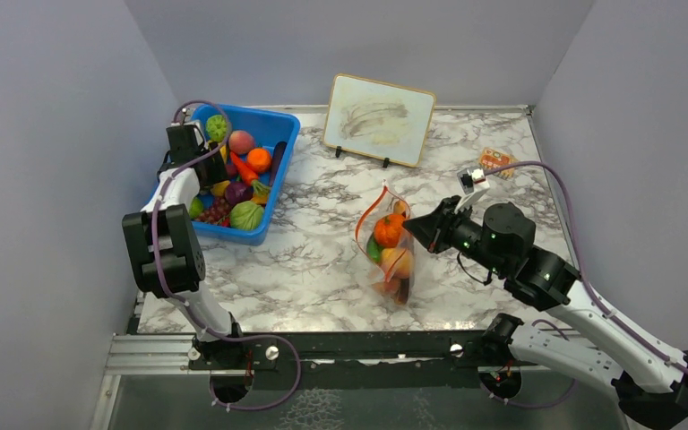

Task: Place the food in the zip-top bag and seal the zipper
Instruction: Pick up the fake fruit from the bin.

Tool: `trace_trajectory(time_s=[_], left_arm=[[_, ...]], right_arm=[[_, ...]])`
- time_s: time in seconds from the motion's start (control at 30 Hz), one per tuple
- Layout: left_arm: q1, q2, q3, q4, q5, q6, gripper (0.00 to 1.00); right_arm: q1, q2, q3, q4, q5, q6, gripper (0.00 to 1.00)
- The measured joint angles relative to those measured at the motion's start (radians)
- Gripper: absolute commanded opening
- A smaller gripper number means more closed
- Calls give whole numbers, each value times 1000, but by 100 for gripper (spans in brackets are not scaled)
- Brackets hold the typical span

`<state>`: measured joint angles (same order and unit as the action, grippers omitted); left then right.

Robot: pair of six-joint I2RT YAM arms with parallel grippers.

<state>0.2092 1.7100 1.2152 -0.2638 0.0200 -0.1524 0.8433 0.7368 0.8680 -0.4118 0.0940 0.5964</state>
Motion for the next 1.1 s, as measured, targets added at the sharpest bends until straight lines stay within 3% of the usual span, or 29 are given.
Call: trace_trajectory(time_s=[0.17,0.33,0.9,1.1], left_arm=[[52,68,28,1,67,-15,72],[60,105,40,5,125,-17,72],[58,129,40,7,152,-24,41],[58,126,40,5,152,-13,36]], right_arm=[[0,-12,0,0,0,0,1],[0,-14,0,0,0,1,1],[0,-37,0,0,0,2,1],[0,-45,0,-1,0,2,1]])
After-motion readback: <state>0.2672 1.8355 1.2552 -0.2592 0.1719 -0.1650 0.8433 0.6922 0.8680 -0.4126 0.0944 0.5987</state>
